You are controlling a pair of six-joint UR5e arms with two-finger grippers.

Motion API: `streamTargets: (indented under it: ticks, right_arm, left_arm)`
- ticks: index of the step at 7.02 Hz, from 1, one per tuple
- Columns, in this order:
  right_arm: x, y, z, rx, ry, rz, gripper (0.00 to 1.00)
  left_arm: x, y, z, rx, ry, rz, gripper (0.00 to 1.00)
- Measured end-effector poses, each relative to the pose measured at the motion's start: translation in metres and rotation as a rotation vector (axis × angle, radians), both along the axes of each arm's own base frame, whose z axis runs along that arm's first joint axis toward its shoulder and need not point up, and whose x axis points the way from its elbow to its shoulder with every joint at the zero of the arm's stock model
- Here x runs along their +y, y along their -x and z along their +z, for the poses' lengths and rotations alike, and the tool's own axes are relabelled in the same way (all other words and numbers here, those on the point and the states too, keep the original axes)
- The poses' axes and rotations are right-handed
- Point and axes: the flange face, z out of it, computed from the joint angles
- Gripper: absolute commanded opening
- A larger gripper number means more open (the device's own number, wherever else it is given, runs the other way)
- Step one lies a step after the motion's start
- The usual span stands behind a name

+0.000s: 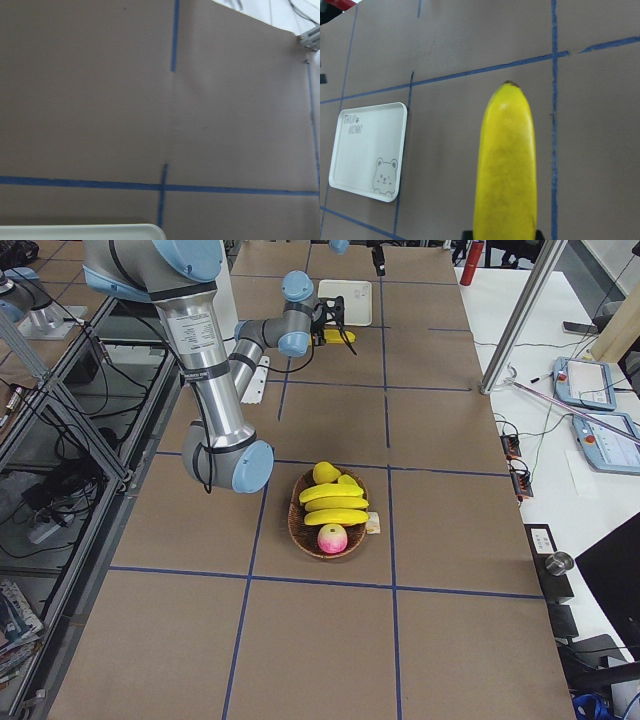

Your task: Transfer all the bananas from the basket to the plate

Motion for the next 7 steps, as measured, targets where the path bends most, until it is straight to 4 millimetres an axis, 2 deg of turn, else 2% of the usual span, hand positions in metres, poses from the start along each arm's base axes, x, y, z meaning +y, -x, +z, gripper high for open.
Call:
streamTargets:
  ticks: [1, 2, 3, 5, 7]
  right_arm:
    - [0.008, 0.006, -0.005, -0.031, -0.009, 0.015, 0.01]
    - [0.011, 0.010, -0.009, -0.049, -0.017, 0.021, 0.01]
    - [0.012, 0.012, -0.010, -0.056, -0.020, 0.022, 0.01]
    - [0.013, 0.014, -0.011, -0.058, -0.031, 0.019, 0.00]
    - [0.012, 0.017, -0.023, -0.078, -0.039, 0.018, 0.01]
  left_arm:
    - [0.009, -0.055, -0.054, 0.155, 0.101, -0.028, 0.99]
    - [0.016, -0.086, -0.104, 0.284, 0.194, -0.026, 0.99]
    - [0.030, -0.107, -0.146, 0.372, 0.241, 0.008, 0.99]
    - [0.081, -0.146, -0.204, 0.458, 0.229, 0.134, 0.99]
    - [0.114, -0.171, -0.231, 0.490, 0.207, 0.214, 0.99]
